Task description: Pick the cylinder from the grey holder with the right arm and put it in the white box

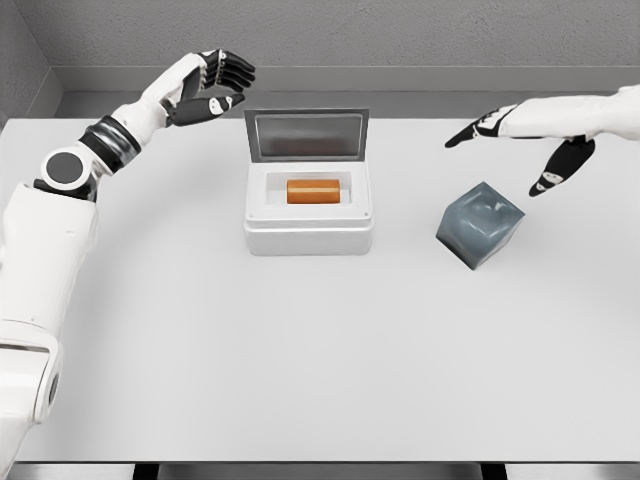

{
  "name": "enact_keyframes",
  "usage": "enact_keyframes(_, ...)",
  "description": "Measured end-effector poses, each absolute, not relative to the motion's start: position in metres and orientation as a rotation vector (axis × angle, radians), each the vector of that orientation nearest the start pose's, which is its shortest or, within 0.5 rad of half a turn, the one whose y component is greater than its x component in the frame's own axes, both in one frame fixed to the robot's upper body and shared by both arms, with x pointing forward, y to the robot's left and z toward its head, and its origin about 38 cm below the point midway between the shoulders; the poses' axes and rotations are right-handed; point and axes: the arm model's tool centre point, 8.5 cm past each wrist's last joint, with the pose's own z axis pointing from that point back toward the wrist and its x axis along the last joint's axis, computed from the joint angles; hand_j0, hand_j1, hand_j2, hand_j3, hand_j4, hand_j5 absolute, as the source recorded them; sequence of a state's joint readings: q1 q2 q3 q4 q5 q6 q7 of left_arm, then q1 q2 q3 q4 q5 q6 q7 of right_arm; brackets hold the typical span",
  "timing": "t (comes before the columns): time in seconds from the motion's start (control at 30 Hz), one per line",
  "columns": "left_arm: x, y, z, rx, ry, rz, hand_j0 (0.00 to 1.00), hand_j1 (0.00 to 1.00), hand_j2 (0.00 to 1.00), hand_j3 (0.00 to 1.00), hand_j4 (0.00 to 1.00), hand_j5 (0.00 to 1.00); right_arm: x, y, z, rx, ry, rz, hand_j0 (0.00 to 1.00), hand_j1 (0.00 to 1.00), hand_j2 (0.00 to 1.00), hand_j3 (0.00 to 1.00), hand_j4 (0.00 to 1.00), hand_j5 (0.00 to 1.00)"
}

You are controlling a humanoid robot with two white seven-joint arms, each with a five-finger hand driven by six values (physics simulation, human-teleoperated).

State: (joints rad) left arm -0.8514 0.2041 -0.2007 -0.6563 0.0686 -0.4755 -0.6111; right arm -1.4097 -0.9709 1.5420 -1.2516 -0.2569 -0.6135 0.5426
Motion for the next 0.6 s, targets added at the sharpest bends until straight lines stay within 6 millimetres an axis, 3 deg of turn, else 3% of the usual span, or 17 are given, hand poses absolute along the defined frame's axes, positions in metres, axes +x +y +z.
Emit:
enact_keyframes(0.1, 0.558, 0.249, 0.193, -0.18, -1.781, -0.863, 0.59, 0.59, 0.59, 0.59, 0.59, 0.59, 0.473, -0.325, 0.3, -0.147, -1.295, 2.031, 1.0, 1.0, 1.0, 1.0, 1.0, 1.0)
enact_keyframes(0.17, 0.558, 0.248, 0.192, -0.181, -1.784, -0.866, 0.59, 0.59, 0.59, 0.59, 0.59, 0.59, 0.469, -0.326, 0.278, -0.101, -1.282, 2.01, 1.0, 1.0, 1.0, 1.0, 1.0, 1.0)
enact_keyframes(0.37, 0.555, 0.248, 0.19, -0.179, -1.79, -0.876, 0.58, 0.58, 0.58, 0.58, 0.58, 0.58, 0.475, -0.337, 0.299, -0.163, -1.336, 1.961, 1.0, 1.0, 1.0, 1.0, 1.0, 1.0)
enact_keyframes(0.6, 0.555, 0.244, 0.197, -0.175, -1.811, -0.9, 0.58, 0.58, 0.58, 0.58, 0.58, 0.58, 0.474, -0.348, 0.302, -0.187, -1.334, 1.94, 1.0, 1.0, 1.0, 1.0, 1.0, 1.0)
